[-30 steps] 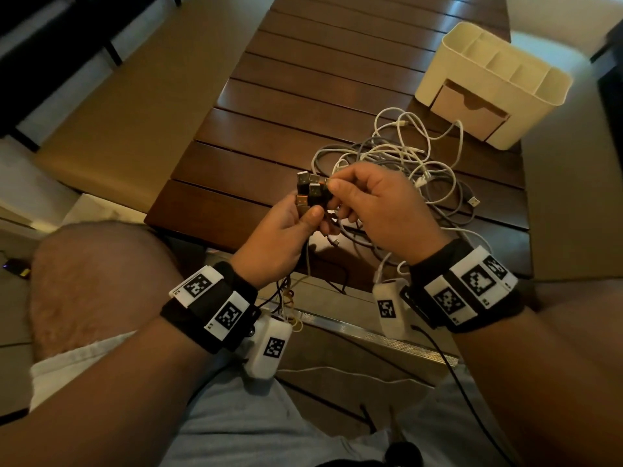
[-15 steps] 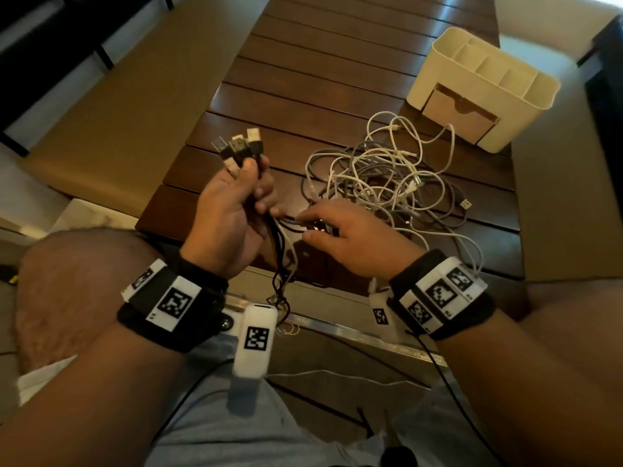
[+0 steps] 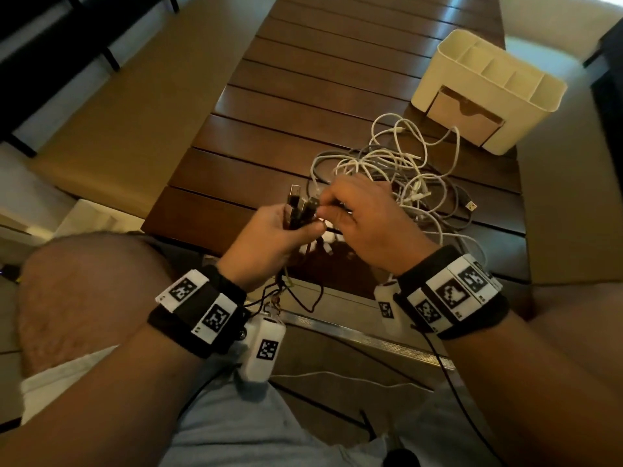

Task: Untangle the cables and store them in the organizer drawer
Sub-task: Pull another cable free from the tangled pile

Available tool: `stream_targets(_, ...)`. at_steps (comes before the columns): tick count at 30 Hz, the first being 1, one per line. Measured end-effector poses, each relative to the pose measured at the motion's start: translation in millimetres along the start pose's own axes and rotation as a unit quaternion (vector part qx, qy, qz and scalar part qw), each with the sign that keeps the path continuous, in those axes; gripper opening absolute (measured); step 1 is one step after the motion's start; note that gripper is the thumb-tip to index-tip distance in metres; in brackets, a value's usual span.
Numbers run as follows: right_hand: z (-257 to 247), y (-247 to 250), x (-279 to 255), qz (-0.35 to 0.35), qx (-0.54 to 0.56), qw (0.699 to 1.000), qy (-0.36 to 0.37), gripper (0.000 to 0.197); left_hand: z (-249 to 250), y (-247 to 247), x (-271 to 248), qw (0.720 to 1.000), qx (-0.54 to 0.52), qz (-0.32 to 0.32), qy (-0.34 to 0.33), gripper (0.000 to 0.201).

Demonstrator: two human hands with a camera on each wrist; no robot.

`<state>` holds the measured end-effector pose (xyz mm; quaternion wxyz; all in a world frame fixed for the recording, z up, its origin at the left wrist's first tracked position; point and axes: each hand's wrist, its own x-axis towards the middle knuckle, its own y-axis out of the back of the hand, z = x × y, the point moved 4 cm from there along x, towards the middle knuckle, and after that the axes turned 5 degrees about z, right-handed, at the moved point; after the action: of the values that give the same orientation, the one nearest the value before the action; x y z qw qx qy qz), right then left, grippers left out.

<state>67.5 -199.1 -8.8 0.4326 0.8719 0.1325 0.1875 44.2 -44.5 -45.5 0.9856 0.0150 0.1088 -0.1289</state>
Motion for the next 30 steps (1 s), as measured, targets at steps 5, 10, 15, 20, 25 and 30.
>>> stream_targets(5, -1.7, 4.8, 0.2, -0.001, 0.043, 0.999, 0.013, 0.011, 8.6, 9.3, 3.3, 0.999, -0.022, 0.011, -0.024, 0.009)
stream_targets(10, 26.0, 8.0, 1.7, -0.078, -0.153, 0.984, -0.040, 0.023, 15.3, 28.8, 4.1, 0.982, -0.179, 0.047, -0.030, 0.011)
stream_targets(15, 58.5, 33.0, 4.9, -0.007, -0.251, 0.958, -0.138, 0.015, 6.3, 34.7, 5.2, 0.986, -0.152, 0.063, -0.002, 0.016)
stream_targets(20, 29.7, 35.2, 2.7, 0.025, -0.108, 0.993, -0.048, 0.013, -0.6, 24.2, 6.4, 0.997, -0.058, 0.044, -0.001, 0.018)
stream_targets(25, -4.0, 10.4, -0.1, -0.074, 0.087, 0.991, -0.067, 0.019, 12.4, 16.8, 1.7, 0.998, -0.042, 0.020, -0.046, 0.019)
stream_targets(30, 31.6, 6.0, -2.6, -0.112, 0.054, 0.977, -0.176, 0.020, 13.9, 42.2, 2.0, 0.983, -0.148, 0.105, -0.024, 0.013)
